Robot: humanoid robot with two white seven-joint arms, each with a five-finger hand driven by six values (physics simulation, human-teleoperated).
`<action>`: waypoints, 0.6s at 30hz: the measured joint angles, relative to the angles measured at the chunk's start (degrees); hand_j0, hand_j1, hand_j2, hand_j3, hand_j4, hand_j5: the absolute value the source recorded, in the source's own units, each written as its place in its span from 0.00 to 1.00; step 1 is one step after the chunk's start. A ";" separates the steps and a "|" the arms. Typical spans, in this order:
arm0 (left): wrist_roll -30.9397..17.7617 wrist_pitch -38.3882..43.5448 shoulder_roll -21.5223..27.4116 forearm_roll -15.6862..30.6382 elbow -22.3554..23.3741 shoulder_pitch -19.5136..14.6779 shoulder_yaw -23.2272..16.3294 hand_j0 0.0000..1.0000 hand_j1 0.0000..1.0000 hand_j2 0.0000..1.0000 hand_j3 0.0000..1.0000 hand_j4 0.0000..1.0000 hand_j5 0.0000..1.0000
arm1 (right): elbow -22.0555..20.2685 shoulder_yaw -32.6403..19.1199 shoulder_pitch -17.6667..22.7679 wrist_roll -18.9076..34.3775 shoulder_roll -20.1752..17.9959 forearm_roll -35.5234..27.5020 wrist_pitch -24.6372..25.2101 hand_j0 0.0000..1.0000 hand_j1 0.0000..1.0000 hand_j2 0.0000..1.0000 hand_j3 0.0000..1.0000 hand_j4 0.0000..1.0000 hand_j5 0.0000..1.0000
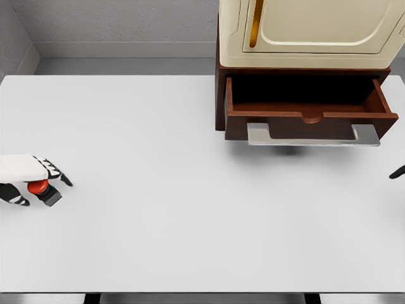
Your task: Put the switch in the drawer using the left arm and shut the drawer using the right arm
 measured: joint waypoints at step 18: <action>-0.01 -0.04 1.66 2.76 -2.97 -0.18 0.03 0.80 0.80 0.80 0.80 0.80 0.80 | -0.05 -3.62 3.25 0.00 -0.63 -1.32 0.00 0.69 0.69 0.69 0.69 0.69 0.69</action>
